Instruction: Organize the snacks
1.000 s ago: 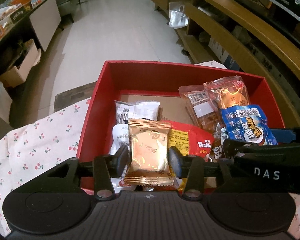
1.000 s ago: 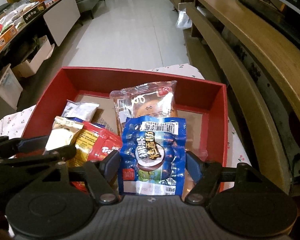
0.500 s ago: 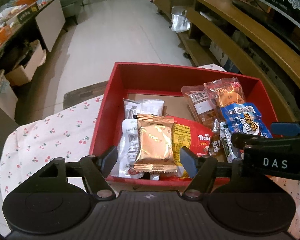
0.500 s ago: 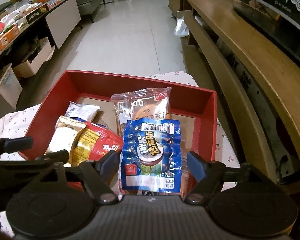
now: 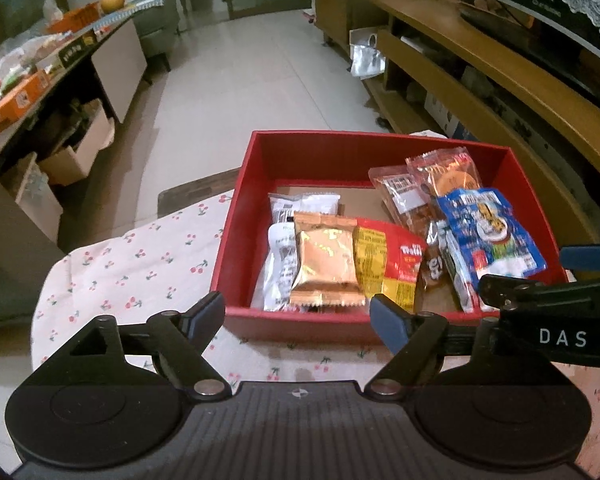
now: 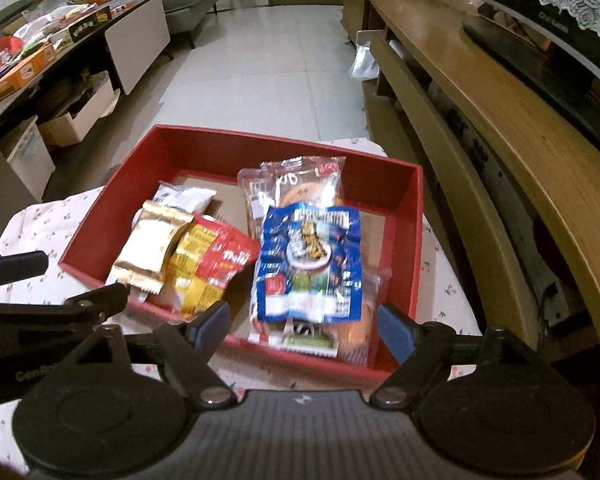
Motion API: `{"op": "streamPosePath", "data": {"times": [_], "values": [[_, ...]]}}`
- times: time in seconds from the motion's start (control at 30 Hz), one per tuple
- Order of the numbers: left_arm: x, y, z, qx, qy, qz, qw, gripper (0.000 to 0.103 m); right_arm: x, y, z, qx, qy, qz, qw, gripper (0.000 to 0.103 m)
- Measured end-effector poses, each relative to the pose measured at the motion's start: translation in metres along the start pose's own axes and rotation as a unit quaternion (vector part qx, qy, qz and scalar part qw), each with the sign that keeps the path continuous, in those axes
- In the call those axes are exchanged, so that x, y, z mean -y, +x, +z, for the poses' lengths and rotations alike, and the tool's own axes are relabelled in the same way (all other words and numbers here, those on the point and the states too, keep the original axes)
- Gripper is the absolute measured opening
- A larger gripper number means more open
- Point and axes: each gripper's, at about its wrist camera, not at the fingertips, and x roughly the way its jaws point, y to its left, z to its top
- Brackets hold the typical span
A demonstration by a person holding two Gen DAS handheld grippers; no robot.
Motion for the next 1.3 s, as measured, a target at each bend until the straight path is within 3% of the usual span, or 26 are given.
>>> {"op": "streamPosePath", "data": {"times": [0.23, 0.43, 0.63, 1.3], "values": [[0.004, -0.015, -0.018, 0.013, 0.018, 0.016, 0.9996, 0.085, -0.003, -0.016, -0.021, 0.006, 0.0, 0.001, 1.0, 0.087], [0.012, -0.03, -0.035, 0.022, 0.036, 0.052, 0.9978, 0.092, -0.004, -0.031, -0.041, 0.011, 0.006, 0.01, 1.0, 0.087], [0.007, -0.035, -0.056, 0.002, 0.011, 0.017, 0.9998, 0.093, -0.004, -0.045, -0.066, 0.009, 0.014, 0.018, 1.0, 0.087], [0.009, -0.062, -0.11, -0.012, 0.009, 0.007, 0.9999, 0.093, -0.012, -0.071, -0.121, 0.002, 0.013, 0.025, 1.0, 0.087]]}}
